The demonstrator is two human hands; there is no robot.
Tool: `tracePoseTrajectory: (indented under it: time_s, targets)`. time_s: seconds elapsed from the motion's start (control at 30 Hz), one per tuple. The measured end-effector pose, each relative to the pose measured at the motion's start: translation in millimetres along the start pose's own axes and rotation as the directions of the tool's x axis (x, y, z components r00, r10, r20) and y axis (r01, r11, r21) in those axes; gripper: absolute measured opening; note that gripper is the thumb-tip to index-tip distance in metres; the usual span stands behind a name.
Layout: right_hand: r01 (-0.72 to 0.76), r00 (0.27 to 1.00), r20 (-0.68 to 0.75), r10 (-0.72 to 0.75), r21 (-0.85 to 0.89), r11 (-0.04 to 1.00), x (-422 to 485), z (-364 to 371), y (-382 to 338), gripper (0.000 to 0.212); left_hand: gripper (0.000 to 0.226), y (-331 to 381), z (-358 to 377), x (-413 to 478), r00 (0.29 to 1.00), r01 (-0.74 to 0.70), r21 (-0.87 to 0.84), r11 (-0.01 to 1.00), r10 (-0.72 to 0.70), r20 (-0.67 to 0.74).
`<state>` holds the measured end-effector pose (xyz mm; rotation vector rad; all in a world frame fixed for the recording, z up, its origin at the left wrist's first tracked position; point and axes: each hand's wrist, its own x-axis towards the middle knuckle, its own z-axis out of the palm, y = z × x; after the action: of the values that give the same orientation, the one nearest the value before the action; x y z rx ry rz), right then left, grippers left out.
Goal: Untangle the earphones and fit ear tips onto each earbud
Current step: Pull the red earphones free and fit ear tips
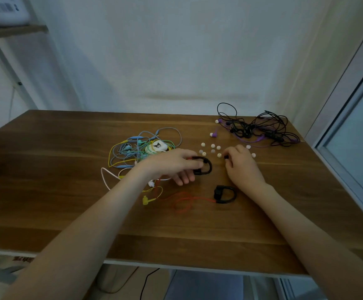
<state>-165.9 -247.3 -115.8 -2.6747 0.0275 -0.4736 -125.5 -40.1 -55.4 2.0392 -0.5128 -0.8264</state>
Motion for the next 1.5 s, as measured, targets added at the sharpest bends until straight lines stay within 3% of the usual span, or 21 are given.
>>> tracePoseTrajectory:
  time_s: [0.1,0.27,0.43,0.57,0.8,1.0,1.1,1.23,1.37,1.5]
  targets:
    - [0.002,0.999,-0.050,-0.002,-0.010,1.000,0.5,0.2,0.7,0.018,0.011,-6.7,6.4,6.0,0.993,-0.085,-0.168,0.982,0.070,-0.093]
    - [0.045,0.999,-0.015,-0.046,-0.017,0.999,1.0,2.4,1.9,0.015,0.014,-17.4,16.6,16.6,0.978,-0.199,-0.375,0.905,0.157,-0.139]
    - [-0.010,0.990,-0.133,0.048,0.269,0.963,-2.7,-7.6,-5.6,0.012,0.017,-28.0,15.5,16.8,0.937,-0.348,-0.543,0.764,0.262,-0.232]
    - [0.034,0.989,-0.141,0.038,0.470,0.882,-6.2,-8.4,-23.5,0.011,0.018,-27.9,16.5,17.9,0.935,-0.355,-0.523,0.775,0.285,-0.213]
    - [0.014,1.000,-0.025,0.005,0.689,0.725,-10.9,-9.9,-38.9,0.026,0.017,-25.2,22.1,19.3,0.928,-0.372,-0.445,0.814,0.321,-0.190]
    - [0.005,1.000,0.011,-0.017,0.692,0.722,-14.1,-9.9,-38.4,0.024,0.019,-25.2,25.0,20.1,0.933,-0.361,-0.528,0.769,0.303,-0.196]
    - [-0.015,0.989,-0.096,0.113,0.693,0.721,-14.4,-10.3,-37.4,0.022,0.024,-25.4,23.0,17.0,0.930,-0.353,-0.617,0.703,0.337,-0.147]
    - [0.026,0.949,-0.243,0.202,0.696,0.718,-15.4,-14.8,-36.7,0.025,0.022,-24.0,21.6,15.2,0.942,-0.326,-0.639,0.696,0.298,-0.156]
    - [0.123,0.952,-0.285,0.108,0.685,0.718,-21.0,-14.3,-42.7,0.027,0.013,-21.7,24.1,13.9,0.959,-0.279,-0.628,0.726,0.248,-0.139]
    - [0.141,0.979,-0.206,0.009,0.703,0.697,-23.9,-13.5,-47.3,0.033,0.020,-20.7,24.3,10.8,0.952,-0.303,-0.606,0.735,0.260,-0.160]
